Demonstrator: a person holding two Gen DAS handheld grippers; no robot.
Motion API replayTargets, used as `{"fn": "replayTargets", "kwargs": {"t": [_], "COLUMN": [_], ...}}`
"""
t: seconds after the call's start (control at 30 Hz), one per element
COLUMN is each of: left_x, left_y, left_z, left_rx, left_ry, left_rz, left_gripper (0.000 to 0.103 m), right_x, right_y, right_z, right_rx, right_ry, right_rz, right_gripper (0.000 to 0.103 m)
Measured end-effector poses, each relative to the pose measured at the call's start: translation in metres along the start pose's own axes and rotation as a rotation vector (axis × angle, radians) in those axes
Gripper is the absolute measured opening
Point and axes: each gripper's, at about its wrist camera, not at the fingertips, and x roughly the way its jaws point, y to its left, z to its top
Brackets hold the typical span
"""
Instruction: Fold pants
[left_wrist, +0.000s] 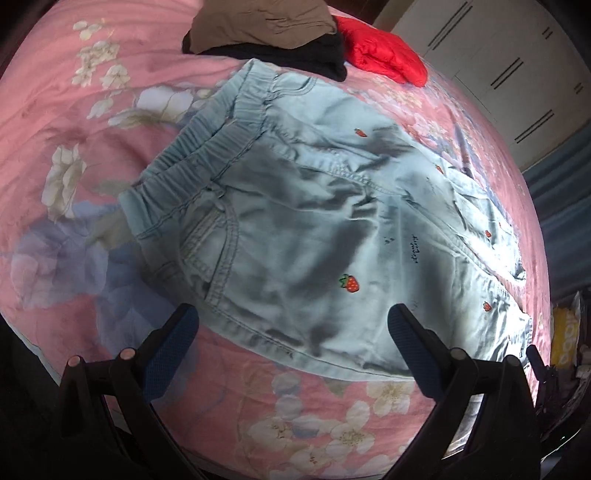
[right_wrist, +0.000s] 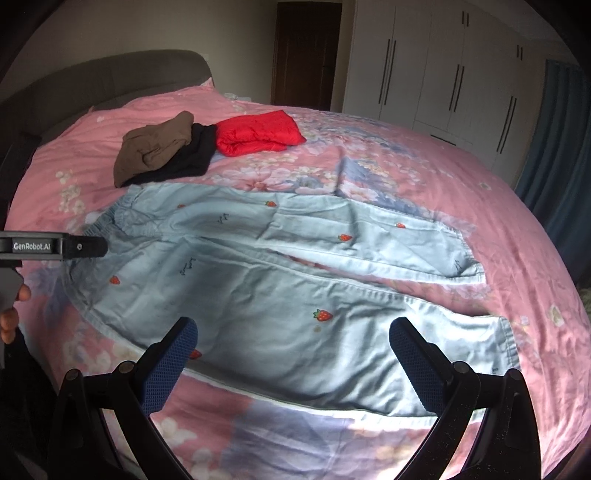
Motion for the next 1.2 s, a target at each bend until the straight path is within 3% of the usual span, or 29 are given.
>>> {"fn": "replayTargets", "kwargs": {"t": [0.1, 0.17, 0.27, 0.33, 0.37, 0.4, 0.5, 0.53, 0.63, 0.8, 0.9, 0.93, 1.03, 1.07, 1.13, 1.2], "left_x": [0.003, 0.011, 0.018, 0.02, 0.022, 0.025, 0.02, 0.017, 0.006, 0.003, -0.022, -0.03, -0.036, -0.032, -0.013, 0.016], "left_y": [0.023, 0.029, 0.026, 0.021, 0.02, 0.02, 0.031, 0.034, 0.042, 0.048, 0.044, 0.04, 0.021, 0.014, -0.004, -0.014], "left_z": [-0.008, -0.009, -0.007, -0.001, 0.003, 0.007, 0.013, 0.012, 0.004, 0.0, -0.004, -0.003, 0.009, 0.013, 0.021, 0.023], "left_rx": [-0.062, -0.079, -0.057, -0.029, -0.016, -0.011, -0.039, -0.04, -0.028, -0.006, 0.066, 0.099, 0.171, 0.196, 0.273, 0.353], "left_ry": [-0.002, -0.004, -0.055, -0.113, -0.14, -0.154, -0.171, -0.177, -0.191, -0.137, -0.191, -0.226, -0.282, -0.287, -0.267, -0.185], "left_rz": [-0.001, -0.01, 0.01, 0.064, 0.089, 0.101, 0.042, 0.032, 0.029, 0.069, 0.108, 0.129, 0.108, 0.095, 0.086, 0.123], "left_gripper": [0.099, 0.095, 0.09, 0.067, 0.042, 0.026, 0.014, 0.014, 0.012, 0.019, 0.019, 0.022, 0.056, 0.064, 0.063, 0.063], "right_x": [0.016, 0.024, 0.036, 0.045, 0.047, 0.049, 0.051, 0.05, 0.04, 0.033, 0.032, 0.027, 0.008, 0.006, 0.018, 0.044], "right_y": [0.027, 0.047, 0.075, 0.09, 0.095, 0.098, 0.1, 0.101, 0.106, 0.109, 0.105, 0.097, 0.064, 0.052, 0.029, 0.008], "right_z": [-0.018, -0.029, -0.044, -0.051, -0.052, -0.05, -0.042, -0.04, -0.043, -0.054, -0.052, -0.043, -0.016, -0.008, 0.007, 0.013], "right_rx": [-0.181, -0.291, -0.455, -0.546, -0.57, -0.58, -0.558, -0.55, -0.557, -0.557, -0.549, -0.491, -0.296, -0.242, -0.157, -0.082], "right_ry": [0.014, 0.018, 0.015, -0.006, -0.025, -0.041, -0.045, -0.045, -0.059, -0.021, -0.004, 0.004, -0.027, -0.04, -0.026, 0.039], "right_rz": [-0.019, 0.017, 0.035, 0.015, 0.003, -0.004, 0.015, 0.019, 0.036, 0.09, 0.118, 0.169, 0.329, 0.332, 0.27, 0.201], "right_gripper": [0.099, 0.083, 0.072, 0.062, 0.058, 0.057, 0.031, 0.019, 0.009, 0.008, 0.008, 0.009, 0.011, 0.015, 0.03, 0.032]}}
